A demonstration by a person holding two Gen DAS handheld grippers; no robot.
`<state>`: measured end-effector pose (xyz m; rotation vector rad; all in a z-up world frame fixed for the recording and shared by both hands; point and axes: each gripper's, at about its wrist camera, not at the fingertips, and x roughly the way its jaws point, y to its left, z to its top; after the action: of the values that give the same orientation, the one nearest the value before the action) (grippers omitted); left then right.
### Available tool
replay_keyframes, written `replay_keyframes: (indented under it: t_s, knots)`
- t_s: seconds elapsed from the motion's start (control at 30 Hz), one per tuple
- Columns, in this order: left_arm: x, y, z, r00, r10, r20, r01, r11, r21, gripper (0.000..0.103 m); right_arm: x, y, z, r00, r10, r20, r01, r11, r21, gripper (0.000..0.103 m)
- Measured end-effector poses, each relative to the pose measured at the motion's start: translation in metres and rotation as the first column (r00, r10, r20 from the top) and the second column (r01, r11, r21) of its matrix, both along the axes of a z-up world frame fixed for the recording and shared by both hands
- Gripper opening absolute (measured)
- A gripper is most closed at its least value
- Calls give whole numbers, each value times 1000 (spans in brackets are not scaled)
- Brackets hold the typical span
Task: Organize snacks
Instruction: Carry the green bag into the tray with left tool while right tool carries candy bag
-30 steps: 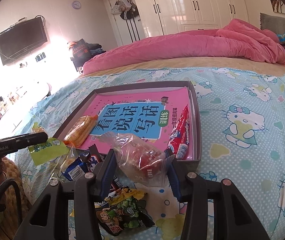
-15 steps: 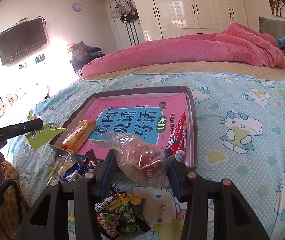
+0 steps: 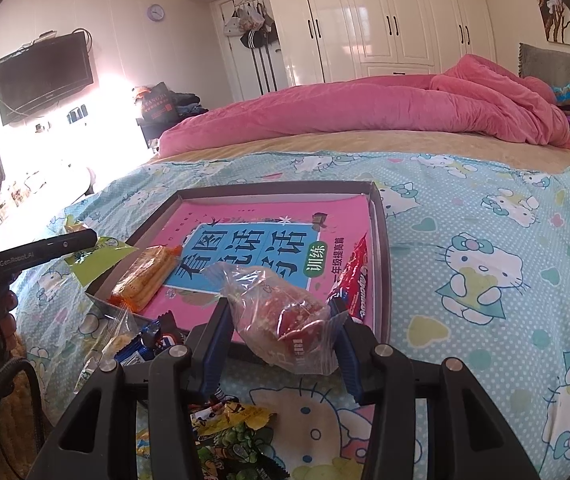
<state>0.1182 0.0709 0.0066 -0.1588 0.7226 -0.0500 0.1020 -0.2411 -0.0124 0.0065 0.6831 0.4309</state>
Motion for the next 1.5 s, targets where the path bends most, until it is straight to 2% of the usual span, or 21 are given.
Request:
replay_keyframes:
  t_s: [0.37, 0.57, 0.87, 1.07, 1.5]
  knots:
    - [18, 1, -13, 998, 53, -24, -51, 995, 83, 37, 5, -1, -2, 1000, -6, -4, 6, 1000, 6, 48]
    - [22, -4, -20, 996, 81, -40, -73, 982, 173, 37, 8, -2, -4, 1000, -8, -9, 9, 1000, 8, 48]
    - [21, -14, -25, 998, 51, -48, -38, 972, 233, 37, 12, 0, -9, 1000, -10, -25, 10, 1000, 3, 48]
    - [22, -21, -29, 997, 11, -70, 4, 978, 211, 37, 13, 2, -11, 1000, -8, -26, 8, 1000, -6, 48]
    - [25, -23, -35, 993, -47, -106, 56, 995, 86, 37, 18, 13, -14, 999, 32, -18, -33, 999, -43, 48]
